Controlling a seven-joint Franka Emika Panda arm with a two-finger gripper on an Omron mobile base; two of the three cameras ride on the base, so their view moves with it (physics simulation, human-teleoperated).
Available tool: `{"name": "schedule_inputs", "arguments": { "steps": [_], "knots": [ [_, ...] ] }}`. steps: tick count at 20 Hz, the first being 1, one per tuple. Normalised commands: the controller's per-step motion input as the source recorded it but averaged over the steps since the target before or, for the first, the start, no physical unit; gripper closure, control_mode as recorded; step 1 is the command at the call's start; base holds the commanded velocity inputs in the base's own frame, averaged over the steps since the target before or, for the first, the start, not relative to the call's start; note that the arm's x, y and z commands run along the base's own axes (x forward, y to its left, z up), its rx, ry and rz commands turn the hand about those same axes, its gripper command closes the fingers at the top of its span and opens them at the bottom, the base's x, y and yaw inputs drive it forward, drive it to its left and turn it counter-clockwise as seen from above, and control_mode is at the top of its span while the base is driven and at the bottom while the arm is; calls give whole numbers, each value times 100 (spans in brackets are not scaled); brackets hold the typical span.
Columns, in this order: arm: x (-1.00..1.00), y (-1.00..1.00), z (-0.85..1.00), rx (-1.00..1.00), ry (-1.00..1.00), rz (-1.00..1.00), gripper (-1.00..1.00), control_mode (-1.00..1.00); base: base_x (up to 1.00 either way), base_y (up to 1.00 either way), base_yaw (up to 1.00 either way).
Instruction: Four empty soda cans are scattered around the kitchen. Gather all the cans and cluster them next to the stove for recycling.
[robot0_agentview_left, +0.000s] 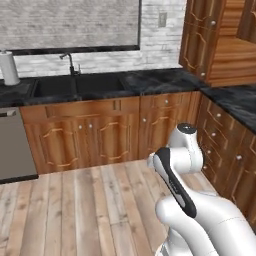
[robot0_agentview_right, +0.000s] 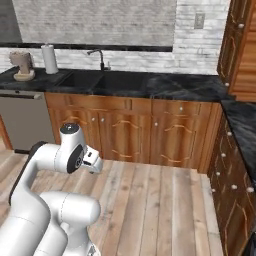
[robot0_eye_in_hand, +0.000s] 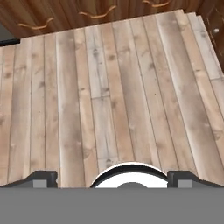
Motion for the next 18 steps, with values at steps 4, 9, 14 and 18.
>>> {"name": "schedule_inputs", "arguments": {
  "steps": [4,9,14,18],
  "knots": [
    [0,0,0,0,0,0,-100,100,41,63,0],
    [0,0,0,0,0,0,-100,100,38,65,0],
    [0,0,0,0,0,0,-100,100,36,66,0],
    [0,0,0,0,0,0,-100,100,36,66,0]
  ]
}}
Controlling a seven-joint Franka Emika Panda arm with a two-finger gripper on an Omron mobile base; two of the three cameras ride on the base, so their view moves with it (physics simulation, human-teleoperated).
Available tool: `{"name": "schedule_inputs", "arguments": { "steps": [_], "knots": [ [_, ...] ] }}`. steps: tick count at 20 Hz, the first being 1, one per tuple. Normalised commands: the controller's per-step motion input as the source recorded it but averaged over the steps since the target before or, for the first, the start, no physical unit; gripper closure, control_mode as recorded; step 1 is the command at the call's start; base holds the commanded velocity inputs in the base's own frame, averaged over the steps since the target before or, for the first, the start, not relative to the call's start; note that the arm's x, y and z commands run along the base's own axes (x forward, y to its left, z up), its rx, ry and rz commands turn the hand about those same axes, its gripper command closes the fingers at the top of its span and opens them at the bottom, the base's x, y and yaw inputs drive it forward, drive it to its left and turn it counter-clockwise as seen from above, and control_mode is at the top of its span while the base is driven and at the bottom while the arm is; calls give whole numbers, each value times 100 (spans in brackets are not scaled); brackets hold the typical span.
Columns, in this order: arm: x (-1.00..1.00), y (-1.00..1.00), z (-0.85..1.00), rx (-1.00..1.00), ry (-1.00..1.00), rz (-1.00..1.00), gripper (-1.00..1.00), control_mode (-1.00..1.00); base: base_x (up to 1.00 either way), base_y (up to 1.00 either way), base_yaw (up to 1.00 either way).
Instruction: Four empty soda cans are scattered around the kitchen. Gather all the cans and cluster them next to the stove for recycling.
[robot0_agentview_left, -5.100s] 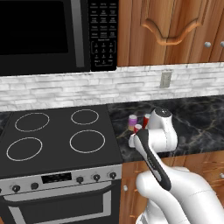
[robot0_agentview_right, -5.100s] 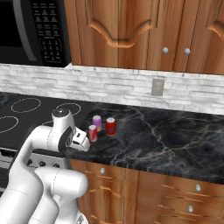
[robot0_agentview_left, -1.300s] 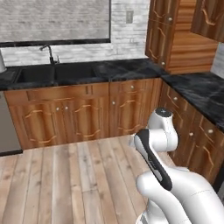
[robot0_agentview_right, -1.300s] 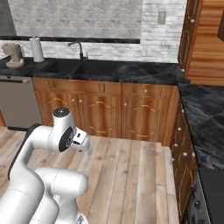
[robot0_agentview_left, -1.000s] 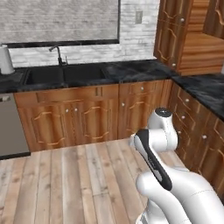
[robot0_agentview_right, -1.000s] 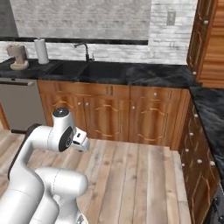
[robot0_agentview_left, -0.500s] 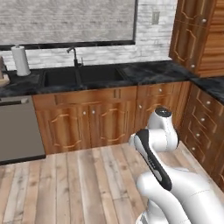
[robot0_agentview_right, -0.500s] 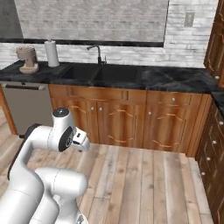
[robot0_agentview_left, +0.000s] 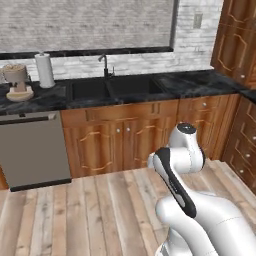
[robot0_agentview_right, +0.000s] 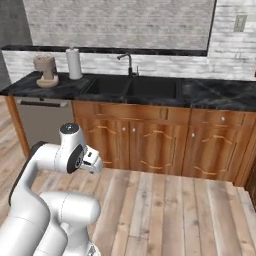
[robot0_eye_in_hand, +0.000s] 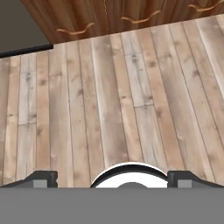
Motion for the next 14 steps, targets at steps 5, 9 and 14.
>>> {"name": "schedule_inputs", "arguments": {
  "steps": [5,9,14],
  "knots": [
    [0,0,0,0,0,0,-100,100,35,67,0],
    [0,0,0,0,0,0,-100,100,36,67,0],
    [0,0,0,0,0,0,-100,100,36,67,0]
  ]
}}
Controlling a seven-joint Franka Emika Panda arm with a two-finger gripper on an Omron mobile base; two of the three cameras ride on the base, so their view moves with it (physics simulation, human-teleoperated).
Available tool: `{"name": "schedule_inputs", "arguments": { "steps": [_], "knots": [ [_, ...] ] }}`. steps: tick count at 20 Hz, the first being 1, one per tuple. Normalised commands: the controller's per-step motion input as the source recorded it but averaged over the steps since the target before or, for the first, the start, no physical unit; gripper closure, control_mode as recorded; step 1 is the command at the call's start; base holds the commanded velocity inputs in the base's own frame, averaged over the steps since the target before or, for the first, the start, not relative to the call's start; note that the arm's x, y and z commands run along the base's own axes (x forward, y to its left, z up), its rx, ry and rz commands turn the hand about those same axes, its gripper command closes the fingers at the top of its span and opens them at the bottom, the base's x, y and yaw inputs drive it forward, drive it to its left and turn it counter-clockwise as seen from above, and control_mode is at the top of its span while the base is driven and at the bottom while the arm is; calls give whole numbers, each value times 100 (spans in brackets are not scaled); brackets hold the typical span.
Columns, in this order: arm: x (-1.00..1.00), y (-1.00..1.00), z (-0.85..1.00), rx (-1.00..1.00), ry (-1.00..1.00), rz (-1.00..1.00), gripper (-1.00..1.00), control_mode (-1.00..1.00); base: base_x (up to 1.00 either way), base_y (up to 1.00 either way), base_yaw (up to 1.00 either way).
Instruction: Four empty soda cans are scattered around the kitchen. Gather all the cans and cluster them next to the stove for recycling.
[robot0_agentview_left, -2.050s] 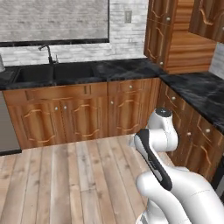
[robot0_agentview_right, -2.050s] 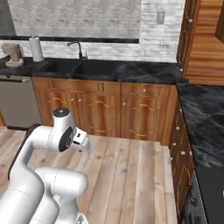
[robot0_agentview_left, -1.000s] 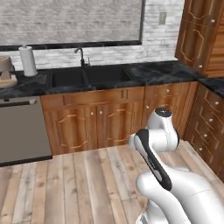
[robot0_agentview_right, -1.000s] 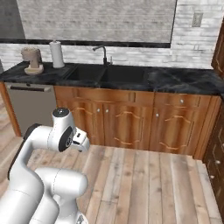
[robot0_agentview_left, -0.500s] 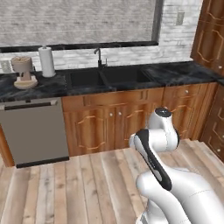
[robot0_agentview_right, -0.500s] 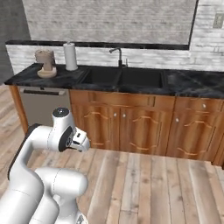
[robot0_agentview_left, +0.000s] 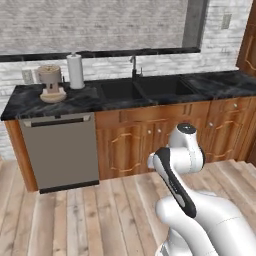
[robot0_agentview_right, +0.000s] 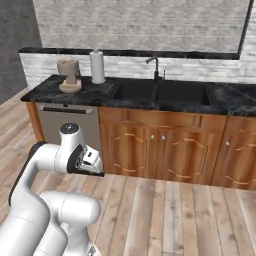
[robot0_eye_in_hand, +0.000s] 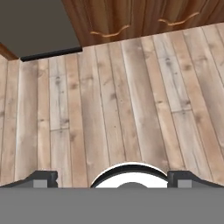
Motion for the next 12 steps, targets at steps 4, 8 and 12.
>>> {"name": "schedule_inputs", "arguments": {
  "steps": [4,8,12],
  "knots": [
    [0,0,0,0,0,0,-100,100,35,66,0],
    [0,0,0,0,0,0,-100,100,35,66,0],
    [0,0,0,0,0,0,-100,100,35,67,0]
  ]
}}
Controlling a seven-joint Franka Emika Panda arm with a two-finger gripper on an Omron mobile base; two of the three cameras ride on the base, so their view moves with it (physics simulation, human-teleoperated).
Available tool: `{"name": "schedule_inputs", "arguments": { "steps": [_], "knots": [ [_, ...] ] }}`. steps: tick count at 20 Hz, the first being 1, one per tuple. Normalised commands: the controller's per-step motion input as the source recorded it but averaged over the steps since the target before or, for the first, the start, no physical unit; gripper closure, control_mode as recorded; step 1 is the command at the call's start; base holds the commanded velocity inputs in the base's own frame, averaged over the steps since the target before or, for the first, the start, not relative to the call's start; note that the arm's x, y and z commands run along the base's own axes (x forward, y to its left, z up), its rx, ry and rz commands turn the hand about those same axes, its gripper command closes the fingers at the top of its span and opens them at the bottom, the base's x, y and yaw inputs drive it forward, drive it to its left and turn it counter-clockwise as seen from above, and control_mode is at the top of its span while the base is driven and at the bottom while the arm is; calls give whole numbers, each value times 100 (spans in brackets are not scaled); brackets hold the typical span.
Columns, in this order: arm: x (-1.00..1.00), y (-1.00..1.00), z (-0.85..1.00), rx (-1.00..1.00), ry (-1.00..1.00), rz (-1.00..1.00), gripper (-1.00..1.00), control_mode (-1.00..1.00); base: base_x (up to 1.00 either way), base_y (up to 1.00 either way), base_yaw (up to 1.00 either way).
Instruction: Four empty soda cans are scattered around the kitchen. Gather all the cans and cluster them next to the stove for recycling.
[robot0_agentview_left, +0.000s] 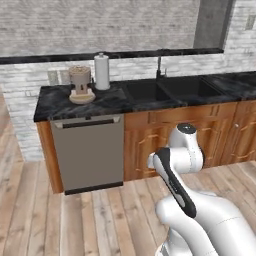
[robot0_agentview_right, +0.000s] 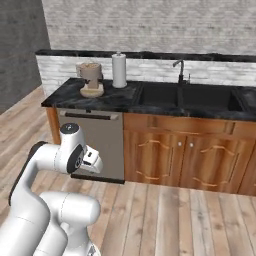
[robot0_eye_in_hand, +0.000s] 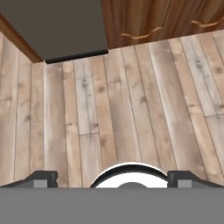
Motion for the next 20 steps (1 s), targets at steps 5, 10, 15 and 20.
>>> {"name": "schedule_inputs", "arguments": {
  "steps": [5,10,15,20],
  "knots": [
    [0,0,0,0,0,0,-100,100,37,67,0],
    [0,0,0,0,0,0,-100,100,37,66,0],
    [0,0,0,0,0,0,-100,100,37,66,0],
    [0,0,0,0,0,0,-100,100,34,65,0]
  ]
}}
